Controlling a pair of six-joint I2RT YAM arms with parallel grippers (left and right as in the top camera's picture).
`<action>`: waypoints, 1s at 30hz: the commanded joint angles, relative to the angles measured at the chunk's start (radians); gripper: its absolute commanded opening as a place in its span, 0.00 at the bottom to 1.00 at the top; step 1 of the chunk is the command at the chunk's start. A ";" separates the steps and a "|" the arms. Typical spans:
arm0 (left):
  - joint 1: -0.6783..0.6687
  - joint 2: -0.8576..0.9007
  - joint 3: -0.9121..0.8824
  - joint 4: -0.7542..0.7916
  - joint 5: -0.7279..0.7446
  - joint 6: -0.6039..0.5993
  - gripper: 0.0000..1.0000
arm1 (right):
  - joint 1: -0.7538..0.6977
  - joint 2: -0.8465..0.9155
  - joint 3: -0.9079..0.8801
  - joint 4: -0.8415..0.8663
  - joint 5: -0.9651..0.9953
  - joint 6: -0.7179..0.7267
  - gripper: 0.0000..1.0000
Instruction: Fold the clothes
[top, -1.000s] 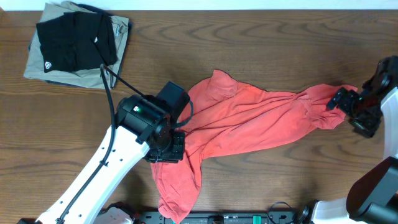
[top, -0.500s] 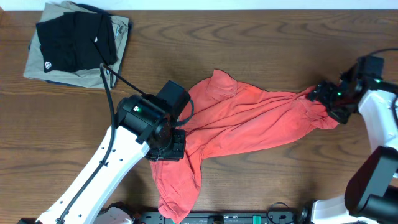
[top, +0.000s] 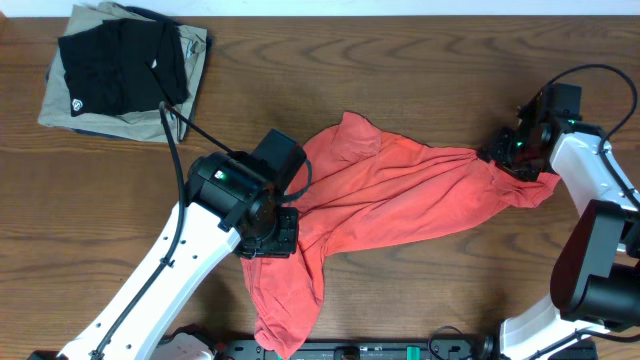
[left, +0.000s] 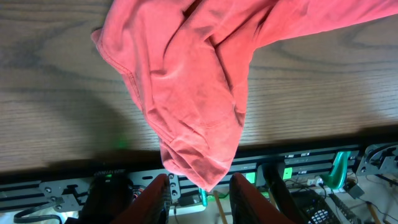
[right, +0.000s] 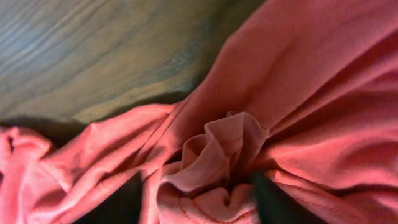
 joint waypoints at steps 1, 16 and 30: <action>0.000 0.000 -0.004 0.001 -0.012 -0.006 0.33 | 0.015 0.010 -0.004 -0.001 0.022 -0.011 0.21; 0.000 0.000 -0.004 0.000 -0.013 -0.005 0.34 | -0.094 -0.105 0.228 -0.484 0.118 0.027 0.01; 0.000 0.000 -0.004 0.000 -0.013 -0.005 0.34 | -0.200 -0.365 0.269 -0.828 0.235 0.097 0.42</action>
